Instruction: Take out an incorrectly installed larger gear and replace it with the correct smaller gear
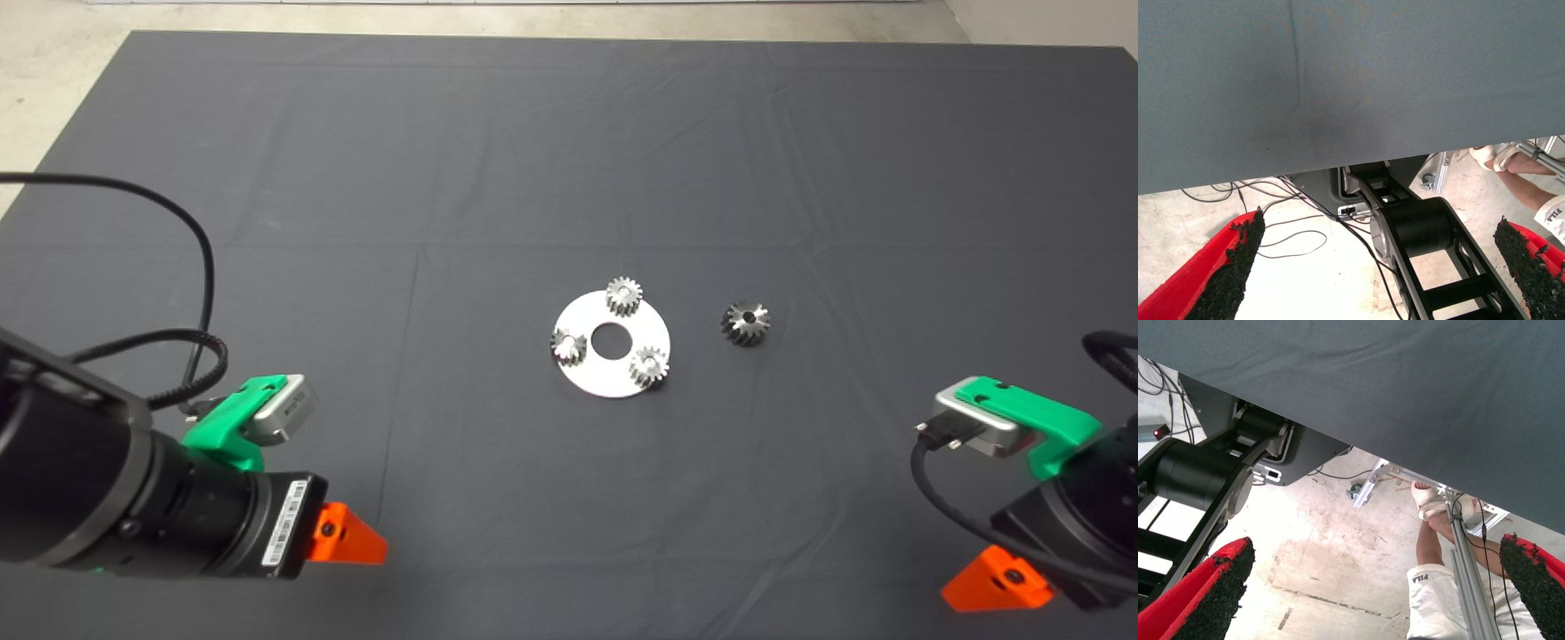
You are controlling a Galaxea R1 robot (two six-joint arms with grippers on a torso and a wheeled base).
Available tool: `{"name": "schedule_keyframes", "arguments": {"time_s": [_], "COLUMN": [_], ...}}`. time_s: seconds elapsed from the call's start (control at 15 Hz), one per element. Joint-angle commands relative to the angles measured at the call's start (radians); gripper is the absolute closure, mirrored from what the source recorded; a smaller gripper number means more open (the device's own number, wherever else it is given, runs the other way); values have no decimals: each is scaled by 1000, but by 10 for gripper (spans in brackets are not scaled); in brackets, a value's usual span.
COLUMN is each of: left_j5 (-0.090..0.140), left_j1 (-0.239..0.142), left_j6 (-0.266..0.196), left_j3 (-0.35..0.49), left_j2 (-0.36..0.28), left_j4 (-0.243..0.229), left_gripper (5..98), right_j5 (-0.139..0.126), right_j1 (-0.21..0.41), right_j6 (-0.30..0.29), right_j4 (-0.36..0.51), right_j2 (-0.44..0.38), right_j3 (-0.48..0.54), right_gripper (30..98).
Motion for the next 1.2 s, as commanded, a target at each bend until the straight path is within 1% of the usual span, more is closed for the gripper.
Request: {"name": "schedule_keyframes", "arguments": {"time_s": [0.0, 0.6, 0.8, 0.93, 1.13], "left_j5": [-7, -8, -4, -4, -9], "left_j1": [-15, -14, -13, -13, -13], "left_j6": [-3, -3, -3, -3, -5], "left_j3": [18, 18, 16, 16, 16], "left_j2": [-2, -2, 0, 12, 36], "left_j4": [-15, -15, -15, -15, -14], "left_gripper": [153, 153, 153, 153, 153], "right_j5": [-106, -106, -104, -106, -103], "right_j1": [12, 12, 14, 23, 23], "right_j6": [5, 5, 4, 5, 4], "right_j4": [22, 22, 20, 20, 23], "right_j2": [1, 1, 1, 0, -33], "right_j3": [7, 9, 6, 6, 11], "right_gripper": [315, 315, 315, 315, 315]}}
